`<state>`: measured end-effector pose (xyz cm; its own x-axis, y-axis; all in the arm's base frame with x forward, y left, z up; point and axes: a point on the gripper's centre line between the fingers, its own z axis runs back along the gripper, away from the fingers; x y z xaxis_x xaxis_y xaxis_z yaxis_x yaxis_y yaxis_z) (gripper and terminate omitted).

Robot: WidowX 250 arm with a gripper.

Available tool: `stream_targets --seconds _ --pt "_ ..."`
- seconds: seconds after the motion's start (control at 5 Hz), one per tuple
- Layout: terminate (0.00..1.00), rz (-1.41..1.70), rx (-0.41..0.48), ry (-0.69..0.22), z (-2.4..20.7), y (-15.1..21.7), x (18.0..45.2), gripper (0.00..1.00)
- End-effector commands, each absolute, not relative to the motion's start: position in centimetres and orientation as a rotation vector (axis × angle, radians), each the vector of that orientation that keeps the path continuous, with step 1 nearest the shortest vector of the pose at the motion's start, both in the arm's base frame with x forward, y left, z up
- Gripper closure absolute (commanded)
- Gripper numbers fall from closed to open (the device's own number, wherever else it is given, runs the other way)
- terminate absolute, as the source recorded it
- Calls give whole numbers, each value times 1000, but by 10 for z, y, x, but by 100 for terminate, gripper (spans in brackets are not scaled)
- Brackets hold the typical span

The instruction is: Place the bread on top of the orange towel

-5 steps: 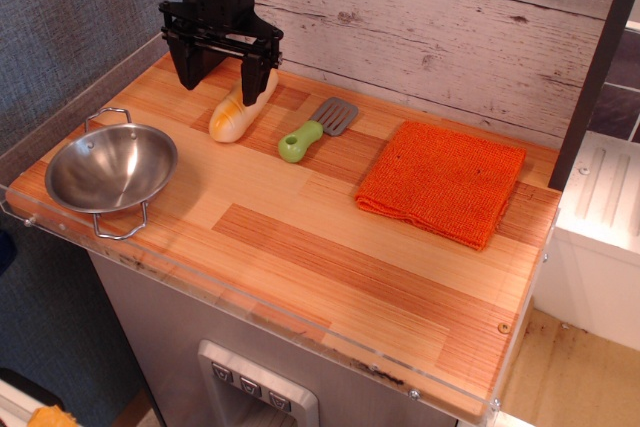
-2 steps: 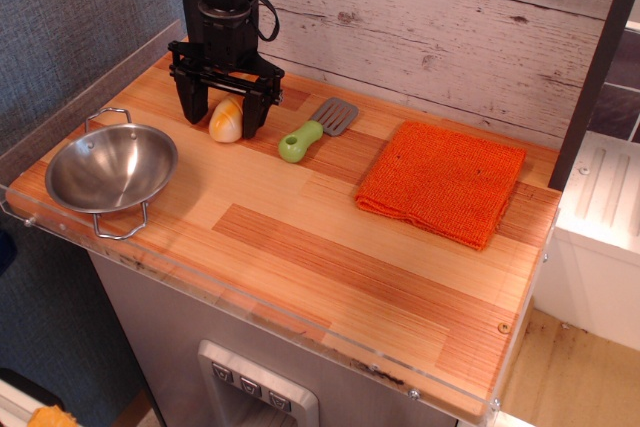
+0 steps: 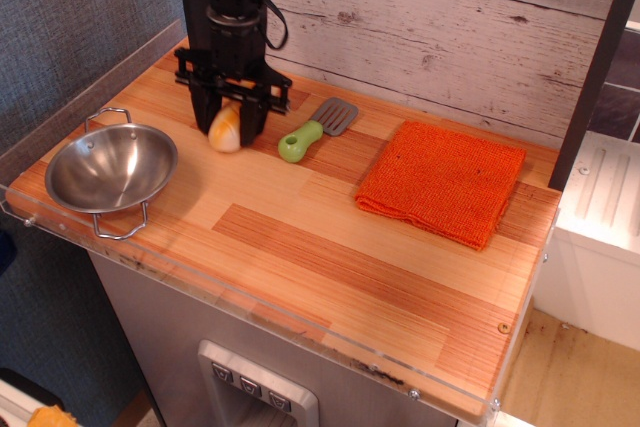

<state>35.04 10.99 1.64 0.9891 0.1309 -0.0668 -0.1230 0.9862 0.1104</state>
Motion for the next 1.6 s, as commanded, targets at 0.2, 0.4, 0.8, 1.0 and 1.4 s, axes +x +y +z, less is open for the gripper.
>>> stream_targets --seconds 0.2,0.4,0.8,1.0,1.4 --pt "0 88 83 -285 173 12 351 100" --pt "0 -20 23 -173 149 -34 350 100" --pt "0 -90 7 -78 101 -104 344 100" --pt "0 -69 27 -80 85 -102 348 100" --pt "0 20 40 -117 77 -80 352 100"
